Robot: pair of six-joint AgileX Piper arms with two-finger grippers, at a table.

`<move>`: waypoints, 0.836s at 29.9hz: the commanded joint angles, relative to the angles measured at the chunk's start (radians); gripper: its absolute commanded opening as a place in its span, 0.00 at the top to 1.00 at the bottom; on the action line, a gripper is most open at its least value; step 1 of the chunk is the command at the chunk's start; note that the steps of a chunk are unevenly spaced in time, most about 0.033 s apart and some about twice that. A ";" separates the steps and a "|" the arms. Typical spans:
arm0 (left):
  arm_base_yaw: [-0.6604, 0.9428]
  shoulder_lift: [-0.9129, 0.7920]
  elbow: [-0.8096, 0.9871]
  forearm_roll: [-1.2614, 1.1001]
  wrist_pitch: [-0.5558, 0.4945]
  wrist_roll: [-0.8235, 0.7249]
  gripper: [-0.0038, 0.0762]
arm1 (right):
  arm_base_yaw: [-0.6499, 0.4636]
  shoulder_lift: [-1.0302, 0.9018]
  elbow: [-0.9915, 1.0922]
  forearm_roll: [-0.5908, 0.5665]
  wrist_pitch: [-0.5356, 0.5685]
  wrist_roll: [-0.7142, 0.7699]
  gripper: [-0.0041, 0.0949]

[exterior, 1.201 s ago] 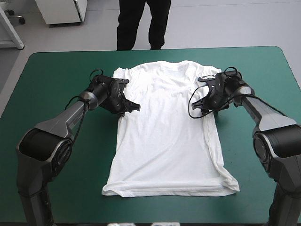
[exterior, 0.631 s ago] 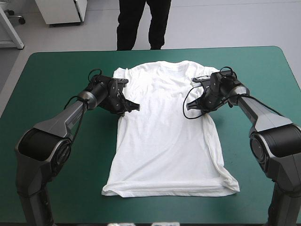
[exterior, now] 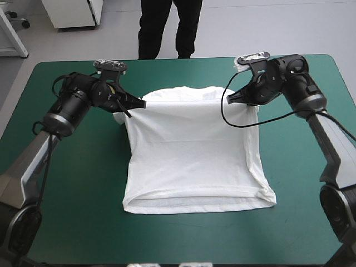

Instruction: Fold the cloth

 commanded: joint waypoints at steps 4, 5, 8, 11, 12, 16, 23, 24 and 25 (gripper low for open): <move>0.001 -0.198 -0.027 0.028 -0.035 0.024 0.96 | 0.001 -0.183 -0.039 -0.021 -0.011 0.000 0.98; 0.001 -0.220 -0.029 0.028 -0.035 0.024 0.96 | 0.001 -0.204 -0.039 -0.019 -0.011 0.000 0.98; 0.001 -0.274 -0.036 0.009 -0.033 0.044 0.96 | 0.001 -0.263 -0.039 -0.012 -0.007 0.000 0.98; 0.001 -0.328 -0.042 -0.039 -0.033 0.076 0.96 | 0.001 -0.320 -0.039 0.011 -0.002 0.000 0.98; 0.001 -0.346 -0.044 -0.056 -0.028 0.080 0.96 | 0.001 -0.340 -0.039 0.017 0.000 0.000 0.98; 0.001 -0.414 -0.046 -0.081 -0.019 0.080 0.96 | 0.001 -0.412 -0.039 0.044 0.016 0.000 0.98; 0.001 -0.510 -0.046 -0.136 0.001 0.093 0.96 | 0.001 -0.512 -0.039 0.114 0.018 0.000 0.98; 0.001 -0.522 -0.048 -0.151 0.001 0.105 0.96 | 0.001 -0.523 -0.039 0.119 0.016 0.000 0.98; 0.001 -0.531 -0.052 -0.170 0.001 0.115 0.96 | 0.001 -0.534 -0.041 0.130 0.011 0.000 0.98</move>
